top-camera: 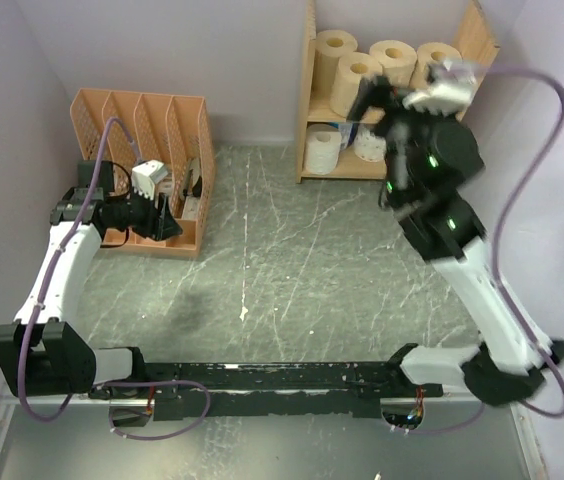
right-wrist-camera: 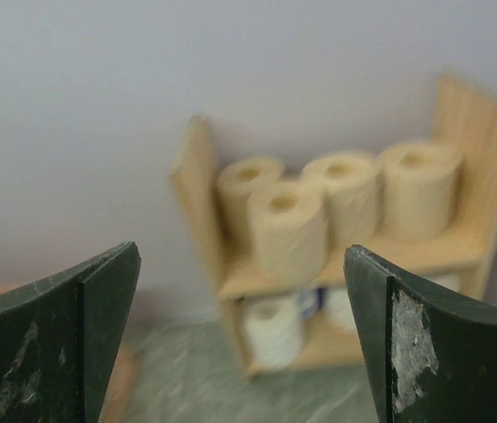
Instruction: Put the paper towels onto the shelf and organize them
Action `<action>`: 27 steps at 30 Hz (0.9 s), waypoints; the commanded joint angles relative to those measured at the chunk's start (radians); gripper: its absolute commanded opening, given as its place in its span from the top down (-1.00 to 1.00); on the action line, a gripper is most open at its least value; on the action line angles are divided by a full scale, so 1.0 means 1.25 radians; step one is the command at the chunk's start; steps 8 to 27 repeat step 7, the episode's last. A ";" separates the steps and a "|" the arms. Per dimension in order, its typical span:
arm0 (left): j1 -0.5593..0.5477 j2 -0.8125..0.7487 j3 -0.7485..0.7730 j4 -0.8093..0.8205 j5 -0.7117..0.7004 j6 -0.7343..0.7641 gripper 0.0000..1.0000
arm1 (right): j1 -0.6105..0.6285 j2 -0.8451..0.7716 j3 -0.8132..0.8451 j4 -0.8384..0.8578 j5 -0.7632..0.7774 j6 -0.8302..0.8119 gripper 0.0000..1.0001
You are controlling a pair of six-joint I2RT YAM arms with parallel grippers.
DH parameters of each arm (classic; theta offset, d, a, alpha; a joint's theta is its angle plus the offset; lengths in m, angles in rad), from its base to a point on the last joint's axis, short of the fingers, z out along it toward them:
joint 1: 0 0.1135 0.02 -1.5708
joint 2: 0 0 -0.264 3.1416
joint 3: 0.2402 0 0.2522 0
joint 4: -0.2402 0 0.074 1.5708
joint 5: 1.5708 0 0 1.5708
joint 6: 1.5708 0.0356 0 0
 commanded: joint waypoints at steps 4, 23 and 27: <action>0.007 -0.039 -0.016 0.034 0.016 -0.010 -0.19 | 0.027 -0.268 -0.444 0.010 -0.109 0.425 -1.00; 0.007 -0.062 -0.031 0.042 0.004 -0.008 -0.20 | 0.027 -0.321 -0.488 0.009 -0.070 0.451 -1.00; 0.007 -0.062 -0.031 0.042 0.004 -0.008 -0.20 | 0.027 -0.321 -0.488 0.009 -0.070 0.451 -1.00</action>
